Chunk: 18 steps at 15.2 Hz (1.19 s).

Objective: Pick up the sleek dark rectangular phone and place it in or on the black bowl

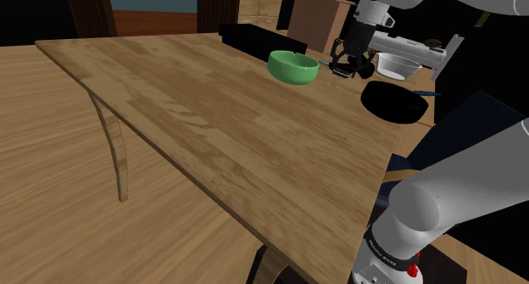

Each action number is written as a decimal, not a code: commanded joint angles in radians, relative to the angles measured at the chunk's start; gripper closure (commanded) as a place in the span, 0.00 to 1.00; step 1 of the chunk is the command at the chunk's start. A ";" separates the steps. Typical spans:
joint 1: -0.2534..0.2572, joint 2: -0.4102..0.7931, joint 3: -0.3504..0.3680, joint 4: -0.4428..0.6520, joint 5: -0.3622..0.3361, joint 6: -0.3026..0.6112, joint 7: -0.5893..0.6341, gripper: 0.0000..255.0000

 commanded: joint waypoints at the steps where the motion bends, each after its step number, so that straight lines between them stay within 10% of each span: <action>1: 0.001 0.007 0.001 0.037 0.001 -0.030 0.001 1.00; 18: 0.005 0.075 -0.001 0.340 0.012 -0.265 -0.001 1.00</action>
